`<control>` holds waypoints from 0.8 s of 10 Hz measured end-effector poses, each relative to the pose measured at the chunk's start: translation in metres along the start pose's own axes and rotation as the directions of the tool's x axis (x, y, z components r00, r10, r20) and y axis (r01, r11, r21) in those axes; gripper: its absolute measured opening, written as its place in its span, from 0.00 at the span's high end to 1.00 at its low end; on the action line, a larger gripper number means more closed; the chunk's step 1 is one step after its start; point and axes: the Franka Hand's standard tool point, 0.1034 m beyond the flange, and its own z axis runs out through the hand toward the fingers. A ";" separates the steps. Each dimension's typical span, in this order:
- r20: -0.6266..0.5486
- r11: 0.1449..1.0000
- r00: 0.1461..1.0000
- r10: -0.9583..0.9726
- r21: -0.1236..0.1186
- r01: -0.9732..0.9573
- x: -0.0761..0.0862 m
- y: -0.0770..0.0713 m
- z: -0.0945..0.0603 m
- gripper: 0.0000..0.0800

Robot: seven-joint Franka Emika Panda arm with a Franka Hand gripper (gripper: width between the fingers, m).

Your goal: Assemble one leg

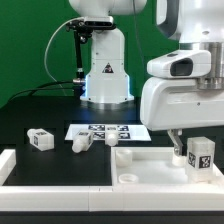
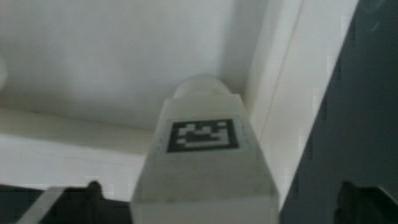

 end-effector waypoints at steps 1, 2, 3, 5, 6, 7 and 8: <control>0.000 1.000 1.000 0.012 0.000 -0.012 0.000 0.000 0.000 0.22; 0.001 0.999 0.999 0.044 0.000 -0.044 0.000 0.000 0.001 0.46; 0.000 0.993 0.993 0.116 0.001 -0.116 0.000 0.001 0.001 0.46; -0.016 0.960 0.960 0.278 -0.003 -0.279 0.001 0.002 0.002 0.64; -0.017 0.915 0.915 0.403 -0.002 -0.403 0.001 0.003 0.002 0.64; -0.016 0.859 0.859 0.513 0.000 -0.513 0.000 0.004 0.002 0.64; -0.013 0.797 0.797 0.604 0.001 -0.604 0.000 0.004 0.003 0.64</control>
Offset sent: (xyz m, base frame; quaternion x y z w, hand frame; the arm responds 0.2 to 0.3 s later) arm 0.0142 -0.0107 -0.0036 -0.0019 0.0284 0.2038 0.9786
